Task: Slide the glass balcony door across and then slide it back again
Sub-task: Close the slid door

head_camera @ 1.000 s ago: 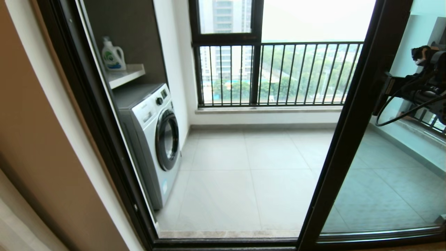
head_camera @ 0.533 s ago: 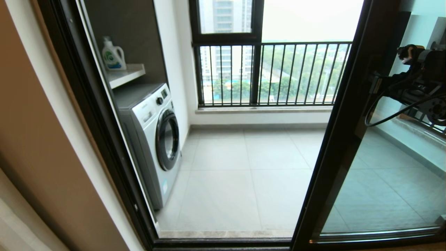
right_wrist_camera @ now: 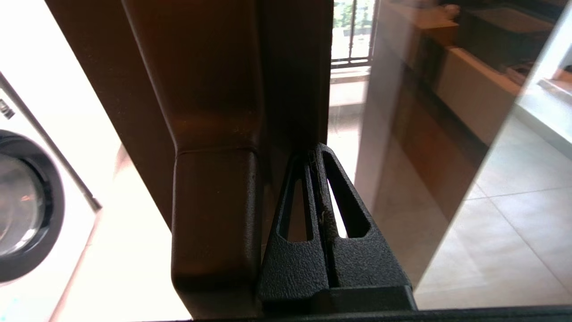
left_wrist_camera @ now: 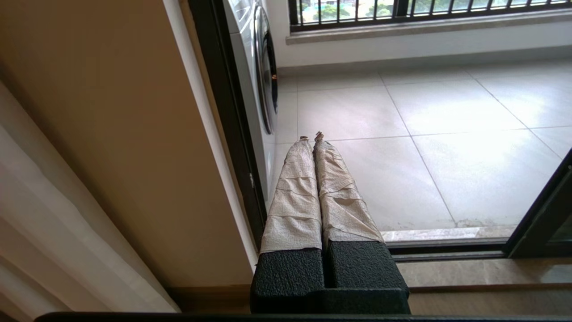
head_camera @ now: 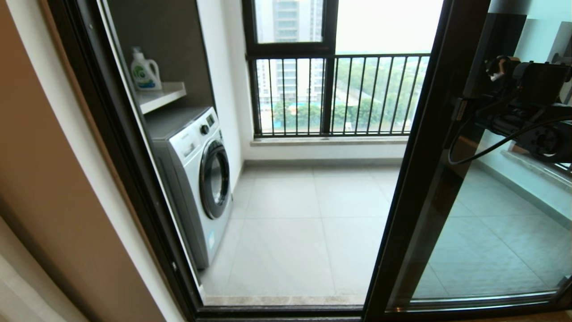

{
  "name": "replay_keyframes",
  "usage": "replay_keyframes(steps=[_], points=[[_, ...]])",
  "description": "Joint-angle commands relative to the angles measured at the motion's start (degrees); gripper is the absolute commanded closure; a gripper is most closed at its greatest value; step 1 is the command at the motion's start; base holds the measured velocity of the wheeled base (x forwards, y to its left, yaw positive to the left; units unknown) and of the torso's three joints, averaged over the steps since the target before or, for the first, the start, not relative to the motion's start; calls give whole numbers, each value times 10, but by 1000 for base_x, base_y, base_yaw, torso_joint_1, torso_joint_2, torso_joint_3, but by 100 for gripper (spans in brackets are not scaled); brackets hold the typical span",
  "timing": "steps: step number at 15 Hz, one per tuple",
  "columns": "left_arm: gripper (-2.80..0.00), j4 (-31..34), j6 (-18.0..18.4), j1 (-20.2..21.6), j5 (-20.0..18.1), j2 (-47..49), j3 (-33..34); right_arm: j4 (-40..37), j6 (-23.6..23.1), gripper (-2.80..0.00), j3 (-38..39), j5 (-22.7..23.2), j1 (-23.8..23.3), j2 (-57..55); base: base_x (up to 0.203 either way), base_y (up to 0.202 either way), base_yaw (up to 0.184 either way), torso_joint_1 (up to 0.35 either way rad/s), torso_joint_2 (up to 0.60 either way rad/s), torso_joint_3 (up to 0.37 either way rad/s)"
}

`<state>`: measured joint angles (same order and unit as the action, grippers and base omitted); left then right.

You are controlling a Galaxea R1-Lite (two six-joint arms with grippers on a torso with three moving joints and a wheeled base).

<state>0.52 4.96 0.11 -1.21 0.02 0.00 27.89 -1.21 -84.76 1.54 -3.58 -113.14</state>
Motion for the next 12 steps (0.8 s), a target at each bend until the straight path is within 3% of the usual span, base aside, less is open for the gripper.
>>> replay_keyframes(steps=[1, 3, 12], points=[[0, 0, 0, 1, 0, 1, 0, 1, -2, 0, 1, -8, 25, -1, 0, 0, 0, 0, 0, 0], [0, 0, 0, 1, 0, 1, 0, 2, -6, 0, 0, -35, 48, -3, 0, 0, 0, 0, 0, 0], [0, 0, 0, 0, 0, 1, 0, 1, -6, 0, -2, -70, 139, -5, 0, 0, 0, 0, 0, 0]])
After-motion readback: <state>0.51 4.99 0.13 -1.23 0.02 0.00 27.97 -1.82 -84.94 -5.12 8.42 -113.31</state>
